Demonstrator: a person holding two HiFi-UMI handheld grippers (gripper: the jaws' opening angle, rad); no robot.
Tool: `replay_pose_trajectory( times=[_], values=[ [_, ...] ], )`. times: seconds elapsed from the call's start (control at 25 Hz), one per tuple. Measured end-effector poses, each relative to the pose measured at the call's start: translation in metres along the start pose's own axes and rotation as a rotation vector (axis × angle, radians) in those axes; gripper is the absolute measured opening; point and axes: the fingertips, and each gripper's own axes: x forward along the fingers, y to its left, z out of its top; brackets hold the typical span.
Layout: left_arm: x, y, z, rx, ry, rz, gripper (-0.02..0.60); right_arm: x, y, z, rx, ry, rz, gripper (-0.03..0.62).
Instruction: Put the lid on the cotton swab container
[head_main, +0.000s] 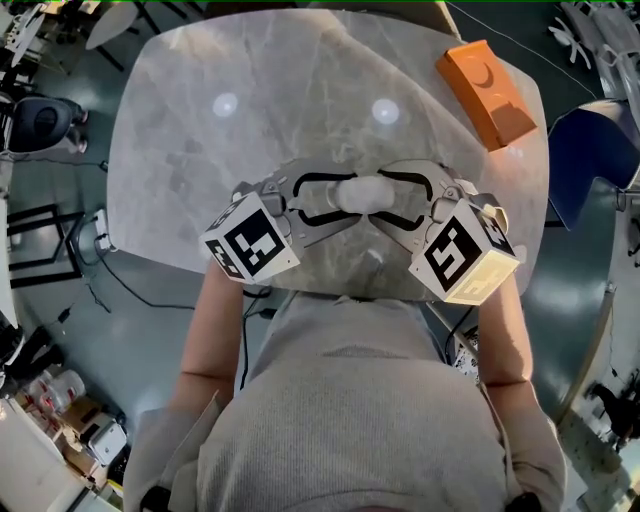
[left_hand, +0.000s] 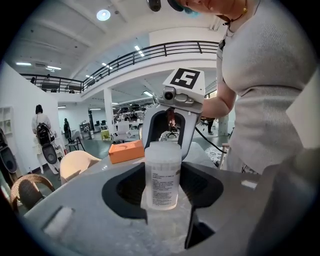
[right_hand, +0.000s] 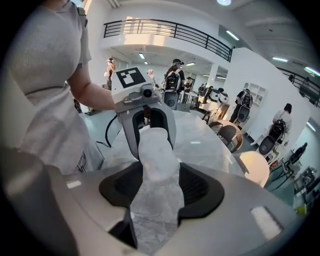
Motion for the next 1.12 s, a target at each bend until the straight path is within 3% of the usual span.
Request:
replay_pose_trajectory(
  times=[0.12, 0.2, 0.32, 0.76, 1.12],
  values=[
    [0.003, -0.001, -0.012, 0.025, 0.012, -0.007, 0.204, 0.010, 0.003, -0.007, -0.004, 0.024, -0.031, 0.230],
    [0.002, -0.003, -0.017, 0.034, -0.016, -0.024, 0.202, 0.016, 0.006, -0.008, -0.014, -0.013, -0.025, 0.230],
    [0.002, -0.005, -0.023, 0.007, -0.062, -0.056, 0.201, 0.022, 0.010, -0.007, 0.031, -0.074, 0.011, 0.229],
    [0.026, -0.021, -0.064, -0.049, -0.089, -0.179, 0.201, 0.047, 0.023, -0.030, 0.101, -0.279, 0.065, 0.227],
    [0.042, -0.028, -0.083, -0.084, -0.091, -0.226, 0.201, 0.058, 0.027, -0.047, 0.153, -0.370, 0.100, 0.229]
  ],
)
